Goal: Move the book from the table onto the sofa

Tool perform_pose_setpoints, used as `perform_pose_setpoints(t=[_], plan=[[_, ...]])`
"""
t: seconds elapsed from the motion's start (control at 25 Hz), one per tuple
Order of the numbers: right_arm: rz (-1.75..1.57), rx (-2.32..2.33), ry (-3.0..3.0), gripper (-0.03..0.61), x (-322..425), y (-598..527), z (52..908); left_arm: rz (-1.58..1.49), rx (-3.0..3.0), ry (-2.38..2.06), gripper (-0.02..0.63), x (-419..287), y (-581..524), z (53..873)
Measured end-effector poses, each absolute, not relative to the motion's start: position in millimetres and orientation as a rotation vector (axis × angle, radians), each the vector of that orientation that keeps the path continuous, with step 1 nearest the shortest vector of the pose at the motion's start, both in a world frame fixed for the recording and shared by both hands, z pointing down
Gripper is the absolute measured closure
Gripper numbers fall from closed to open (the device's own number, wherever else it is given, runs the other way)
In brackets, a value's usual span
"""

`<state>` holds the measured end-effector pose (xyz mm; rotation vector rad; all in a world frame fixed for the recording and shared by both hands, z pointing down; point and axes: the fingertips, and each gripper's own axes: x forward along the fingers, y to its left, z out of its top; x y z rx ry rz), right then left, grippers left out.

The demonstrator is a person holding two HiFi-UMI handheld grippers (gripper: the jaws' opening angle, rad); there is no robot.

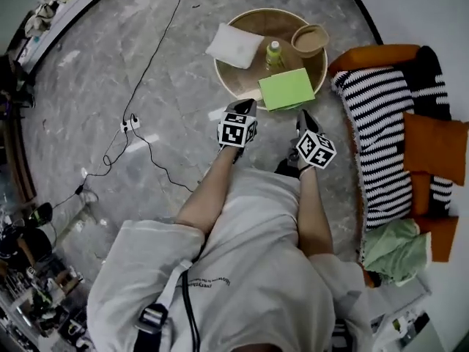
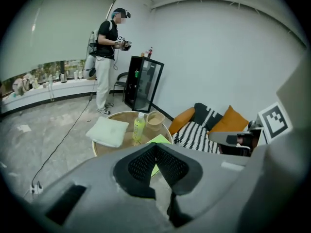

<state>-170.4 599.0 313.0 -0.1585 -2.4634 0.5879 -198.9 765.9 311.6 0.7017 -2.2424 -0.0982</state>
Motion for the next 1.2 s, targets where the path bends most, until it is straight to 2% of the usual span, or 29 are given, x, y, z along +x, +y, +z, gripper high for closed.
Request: perform_pose_setpoints(t=[0.36,0.76,1.2], plan=[[0.455,-0.435,-2.386,0.572,-190,571,322,-0.265,0.221,-2.359,0.606,-181,773,317],[0.356,-0.615,-2.338,0.572,-203,520,323,-0.338,0.03,-2.401,0.606,-171,741,320],[0.19,-0.581,-2.19,0.572,-210,459,406,-0.357,0.025,-2.293,0.606,-188,739,389]])
